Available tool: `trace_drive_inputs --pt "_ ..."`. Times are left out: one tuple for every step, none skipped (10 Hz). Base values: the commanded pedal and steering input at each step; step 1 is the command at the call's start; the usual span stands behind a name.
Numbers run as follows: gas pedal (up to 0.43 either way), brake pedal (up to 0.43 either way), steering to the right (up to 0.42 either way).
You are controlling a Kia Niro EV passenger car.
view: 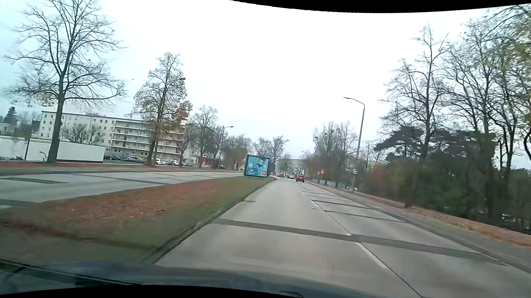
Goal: Follow the waypoints while adhering to traffic rules and regulations
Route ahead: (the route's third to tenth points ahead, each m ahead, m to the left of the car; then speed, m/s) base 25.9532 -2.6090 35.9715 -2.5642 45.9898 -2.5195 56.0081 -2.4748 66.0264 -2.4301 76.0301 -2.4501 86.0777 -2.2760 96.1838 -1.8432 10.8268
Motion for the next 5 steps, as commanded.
trace_drive_inputs --pt "0.110 0.000 0.007" --pt "0.110 0.000 0.007" --pt "0.110 0.000 0.007" --pt "0.110 0.000 0.005" --pt "0.098 0.000 0.005"
